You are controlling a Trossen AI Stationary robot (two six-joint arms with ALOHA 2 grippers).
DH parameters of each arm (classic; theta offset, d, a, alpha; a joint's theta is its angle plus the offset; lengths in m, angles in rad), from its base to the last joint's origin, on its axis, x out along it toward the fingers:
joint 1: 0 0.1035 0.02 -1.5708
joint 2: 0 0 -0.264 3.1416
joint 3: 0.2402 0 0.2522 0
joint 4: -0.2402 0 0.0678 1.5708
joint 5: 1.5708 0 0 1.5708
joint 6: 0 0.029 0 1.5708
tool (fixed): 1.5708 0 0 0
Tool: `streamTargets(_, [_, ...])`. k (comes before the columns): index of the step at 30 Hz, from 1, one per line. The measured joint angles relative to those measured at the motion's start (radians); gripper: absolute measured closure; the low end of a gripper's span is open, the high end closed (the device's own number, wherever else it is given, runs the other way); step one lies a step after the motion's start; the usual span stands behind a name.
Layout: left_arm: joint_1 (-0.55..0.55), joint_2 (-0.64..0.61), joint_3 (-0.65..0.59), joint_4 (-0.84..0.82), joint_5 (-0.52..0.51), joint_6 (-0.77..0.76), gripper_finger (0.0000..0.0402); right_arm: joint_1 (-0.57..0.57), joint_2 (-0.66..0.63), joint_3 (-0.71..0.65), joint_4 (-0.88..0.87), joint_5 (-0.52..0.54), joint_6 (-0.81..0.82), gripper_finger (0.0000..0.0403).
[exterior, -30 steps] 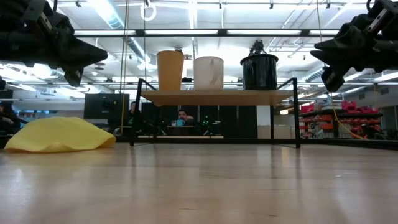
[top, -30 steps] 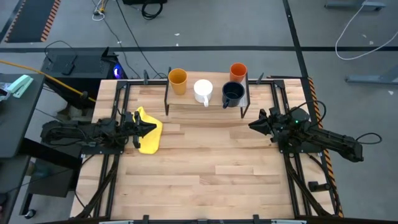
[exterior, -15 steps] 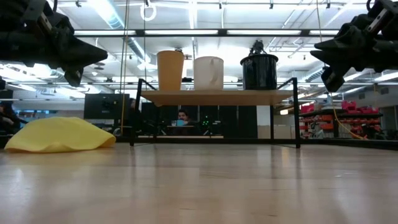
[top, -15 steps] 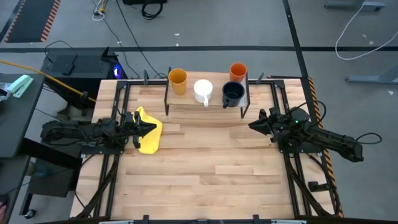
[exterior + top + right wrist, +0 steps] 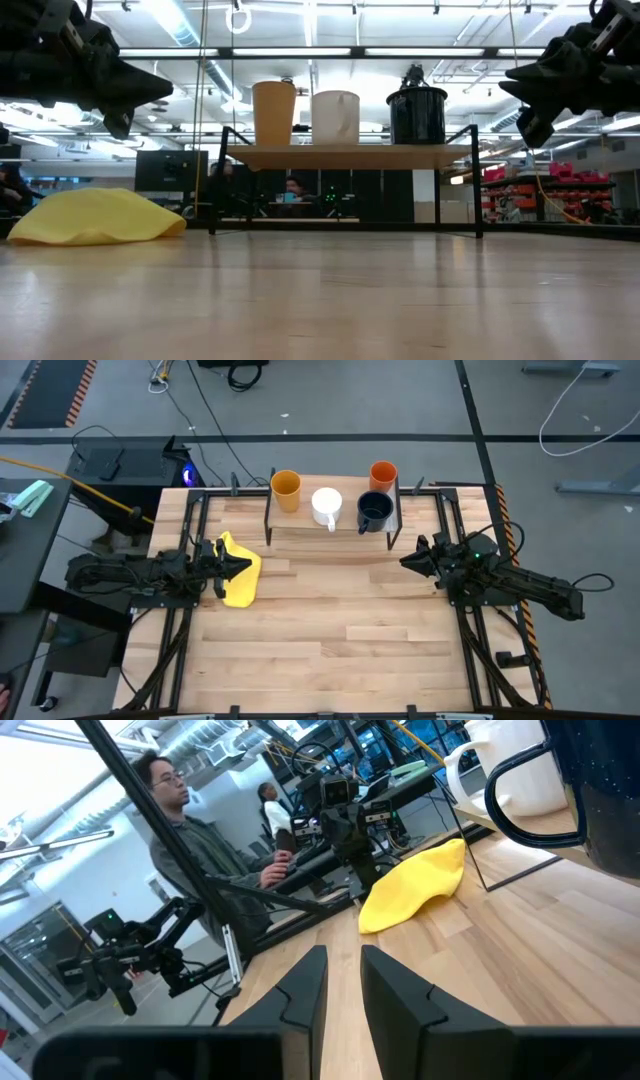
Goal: Stack small to large cups/mugs on shelf
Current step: Return to Home Position
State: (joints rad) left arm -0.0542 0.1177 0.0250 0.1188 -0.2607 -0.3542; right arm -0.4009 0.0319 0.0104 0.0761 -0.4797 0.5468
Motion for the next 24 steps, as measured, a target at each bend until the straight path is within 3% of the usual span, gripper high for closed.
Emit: streamTargets(24, [0.0,0.0,0.0,0.0,0.0,0.0,0.0371,0.0,0.0,0.0,0.0,0.0,0.0,0.0331])
